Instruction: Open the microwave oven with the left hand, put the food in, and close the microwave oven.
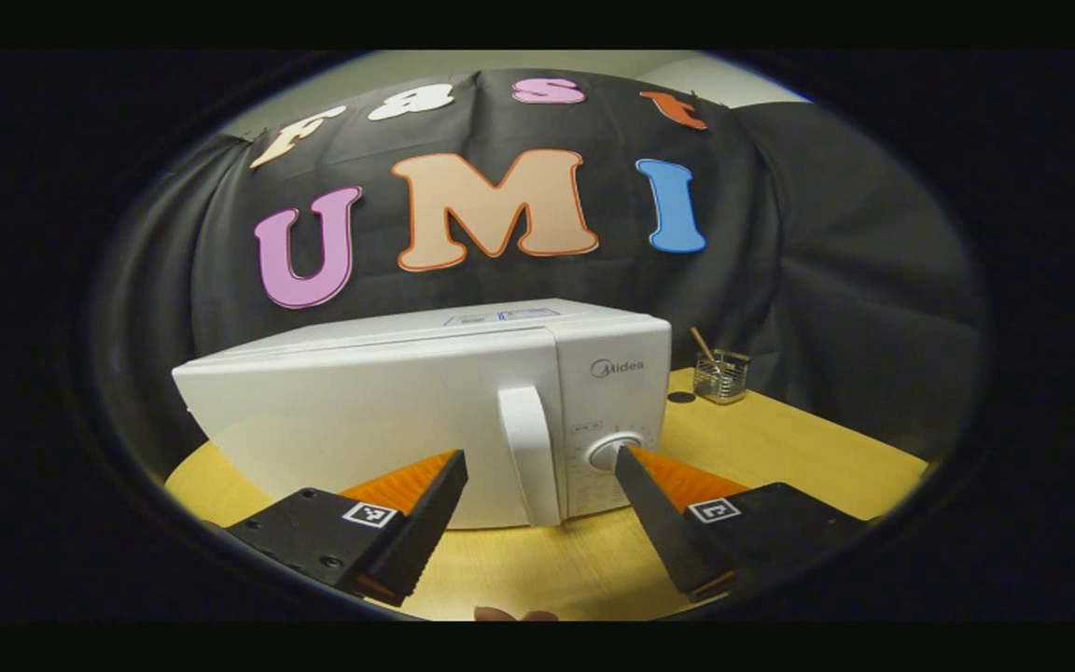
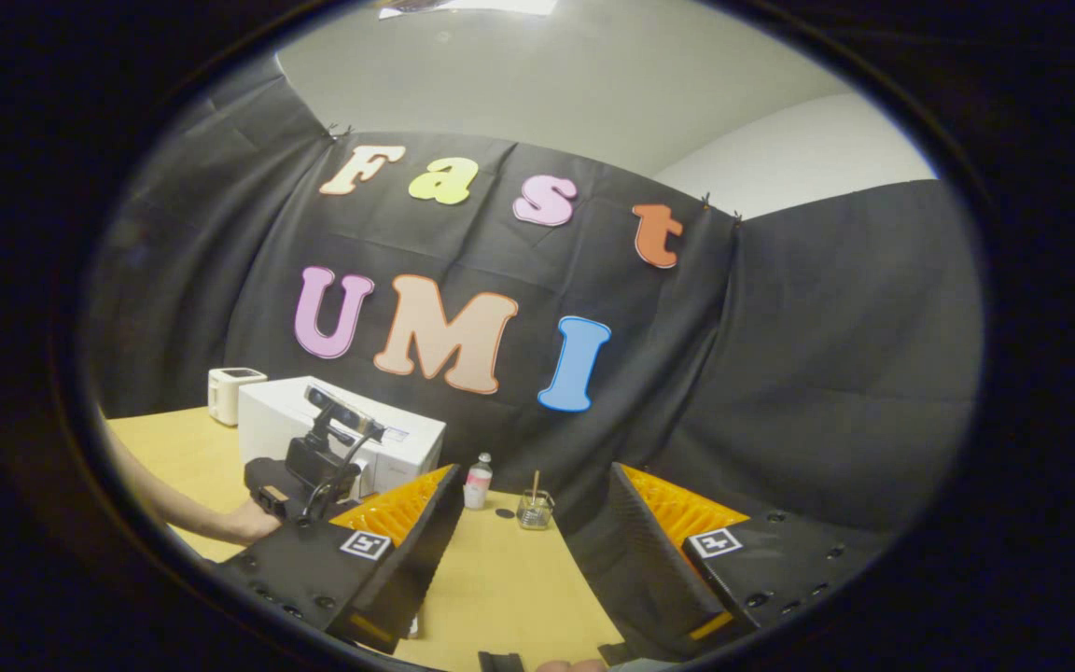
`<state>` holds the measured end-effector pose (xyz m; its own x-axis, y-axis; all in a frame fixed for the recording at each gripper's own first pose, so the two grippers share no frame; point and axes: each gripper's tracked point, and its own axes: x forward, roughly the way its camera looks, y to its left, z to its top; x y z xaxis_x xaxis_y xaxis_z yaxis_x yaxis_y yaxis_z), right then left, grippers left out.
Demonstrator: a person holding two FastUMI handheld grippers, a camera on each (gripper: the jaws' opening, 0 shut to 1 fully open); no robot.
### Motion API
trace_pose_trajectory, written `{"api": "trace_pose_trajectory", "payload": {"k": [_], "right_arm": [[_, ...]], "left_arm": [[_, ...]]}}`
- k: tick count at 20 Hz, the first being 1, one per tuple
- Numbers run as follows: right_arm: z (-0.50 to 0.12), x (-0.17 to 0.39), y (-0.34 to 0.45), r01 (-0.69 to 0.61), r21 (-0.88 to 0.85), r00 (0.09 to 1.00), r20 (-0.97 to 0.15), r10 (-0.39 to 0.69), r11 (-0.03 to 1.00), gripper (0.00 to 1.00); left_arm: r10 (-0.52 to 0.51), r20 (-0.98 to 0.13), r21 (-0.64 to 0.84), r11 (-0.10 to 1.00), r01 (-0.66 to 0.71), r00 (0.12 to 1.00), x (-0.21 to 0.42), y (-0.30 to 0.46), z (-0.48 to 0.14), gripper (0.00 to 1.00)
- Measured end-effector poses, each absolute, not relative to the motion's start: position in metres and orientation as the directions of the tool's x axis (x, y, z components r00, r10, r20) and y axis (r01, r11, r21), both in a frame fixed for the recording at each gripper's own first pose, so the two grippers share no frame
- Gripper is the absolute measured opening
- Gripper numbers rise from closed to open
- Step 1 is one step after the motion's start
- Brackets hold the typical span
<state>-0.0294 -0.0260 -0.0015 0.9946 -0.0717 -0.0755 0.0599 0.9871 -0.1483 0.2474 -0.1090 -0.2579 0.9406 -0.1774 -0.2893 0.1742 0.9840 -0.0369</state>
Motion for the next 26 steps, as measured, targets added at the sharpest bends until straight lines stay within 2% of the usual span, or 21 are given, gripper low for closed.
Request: {"api": "trace_pose_trajectory", "payload": {"k": [1, 9, 11, 12, 13, 14, 15, 16, 19, 21, 24, 26], "right_arm": [[-0.005, -0.029, -0.025, 0.058, -0.15, 0.994, -0.08, -0.071, 0.987, 0.99], [-0.014, -0.03, -0.021, 0.037, -0.133, 0.993, -0.106, -0.051, 0.99, 0.97], [-0.014, -0.03, -0.025, 0.044, -0.137, 0.993, -0.102, -0.058, 0.99, 0.97], [-0.015, -0.032, -0.027, 0.047, -0.141, 0.993, -0.105, -0.062, 0.989, 0.97], [-0.017, -0.033, -0.027, 0.048, -0.142, 0.992, -0.109, -0.064, 0.989, 0.97], [-0.017, -0.034, -0.028, 0.051, -0.141, 0.992, -0.11, -0.067, 0.989, 0.99], [-0.018, -0.034, -0.03, 0.054, -0.14, 0.991, -0.112, -0.07, 0.989, 0.99], [-0.019, -0.035, -0.031, 0.055, -0.137, 0.991, -0.116, -0.071, 0.989, 0.99], [-0.022, -0.037, -0.032, 0.057, -0.134, 0.99, -0.124, -0.073, 0.989, 0.97], [-0.022, -0.036, -0.033, 0.059, -0.131, 0.989, -0.124, -0.075, 0.99, 0.97], [-0.022, -0.037, -0.032, 0.058, -0.118, 0.99, -0.124, -0.073, 0.991, 0.97], [-0.02, -0.035, -0.033, 0.061, -0.125, 0.99, -0.117, -0.076, 0.99, 0.97]], "left_arm": [[-0.172, -0.308, -0.036, 0.985, 0.169, 0.936, 0.247, -0.108, -0.264, 1.0], [-0.119, -0.346, -0.068, 0.992, 0.102, 0.931, 0.259, -0.102, -0.274, 0.92], [-0.107, -0.385, -0.088, 0.993, 0.079, 0.917, 0.26, -0.099, -0.281, 0.8], [-0.103, -0.404, -0.105, 0.992, 0.065, 0.909, 0.261, -0.097, -0.285, 0.67], [-0.117, -0.416, -0.13, 0.989, 0.069, 0.902, 0.258, -0.098, -0.286, 0.58], [-0.133, -0.415, -0.148, 0.986, 0.078, 0.9, 0.26, -0.103, -0.286, 0.44], [-0.142, -0.417, -0.135, 0.986, 0.094, 0.898, 0.26, -0.108, -0.284, 0.39], [-0.14, -0.428, -0.104, 0.989, 0.106, 0.893, 0.261, -0.109, -0.288, 0.24], [-0.164, -0.397, -0.105, 0.986, 0.133, 0.903, 0.262, -0.108, -0.285, 0.16], [-0.174, -0.402, -0.103, 0.984, 0.145, 0.899, 0.262, -0.108, -0.287, 0.07], [-0.182, -0.414, -0.111, 0.983, 0.15, 0.892, 0.258, -0.107, -0.286, 0.0], [-0.184, -0.454, -0.156, 0.98, 0.125, 0.872, 0.237, -0.106, -0.293, 0.0]]}}
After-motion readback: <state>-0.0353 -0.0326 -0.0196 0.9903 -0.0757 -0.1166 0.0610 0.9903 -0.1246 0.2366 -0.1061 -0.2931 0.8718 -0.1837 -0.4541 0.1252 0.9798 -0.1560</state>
